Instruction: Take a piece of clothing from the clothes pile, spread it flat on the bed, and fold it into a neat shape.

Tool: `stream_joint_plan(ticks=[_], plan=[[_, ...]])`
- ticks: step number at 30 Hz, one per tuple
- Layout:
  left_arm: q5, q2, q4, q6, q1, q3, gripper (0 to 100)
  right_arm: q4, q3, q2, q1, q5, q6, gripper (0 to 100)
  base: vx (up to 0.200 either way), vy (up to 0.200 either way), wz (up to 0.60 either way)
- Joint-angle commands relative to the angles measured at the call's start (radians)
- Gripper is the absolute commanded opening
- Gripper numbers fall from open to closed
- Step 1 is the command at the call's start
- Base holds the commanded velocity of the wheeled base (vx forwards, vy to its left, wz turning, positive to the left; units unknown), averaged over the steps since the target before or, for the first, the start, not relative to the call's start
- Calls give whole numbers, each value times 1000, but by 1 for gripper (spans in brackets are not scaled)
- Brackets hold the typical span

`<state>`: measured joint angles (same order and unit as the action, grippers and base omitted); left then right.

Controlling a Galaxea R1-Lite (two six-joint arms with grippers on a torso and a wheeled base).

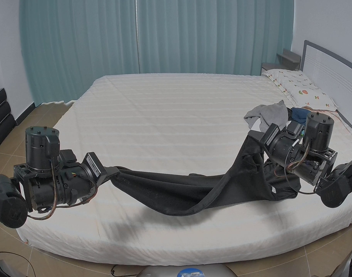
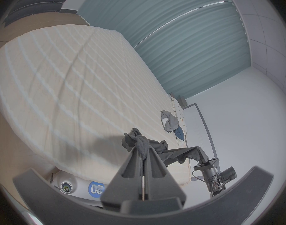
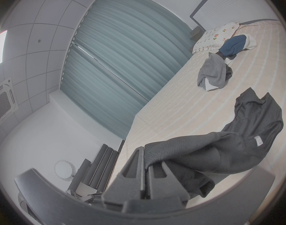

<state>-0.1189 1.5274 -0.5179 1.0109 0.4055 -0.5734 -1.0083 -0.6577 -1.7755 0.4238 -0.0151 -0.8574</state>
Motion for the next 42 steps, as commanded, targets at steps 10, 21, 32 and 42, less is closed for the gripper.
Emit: stream_joint_plan(ticks=[10, 21, 32, 42], plan=[[5, -95, 2, 5, -21, 67, 0, 14, 110, 123, -10, -5, 15, 0, 0, 0, 0], [7, -162, 56, 3, 13, 95, 0, 22, 213, 271, 1, -6, 23, 0, -127, 0, 0], [13, -355, 226, -5, 26, 24, 0, 162, 197, 504, 41, -9, 51, 0, -200, 0, 0], [19, -420, 476, -77, -10, -287, 0, 485, -172, 650, -16, 0, 112, 0, 0, 0, 0]])
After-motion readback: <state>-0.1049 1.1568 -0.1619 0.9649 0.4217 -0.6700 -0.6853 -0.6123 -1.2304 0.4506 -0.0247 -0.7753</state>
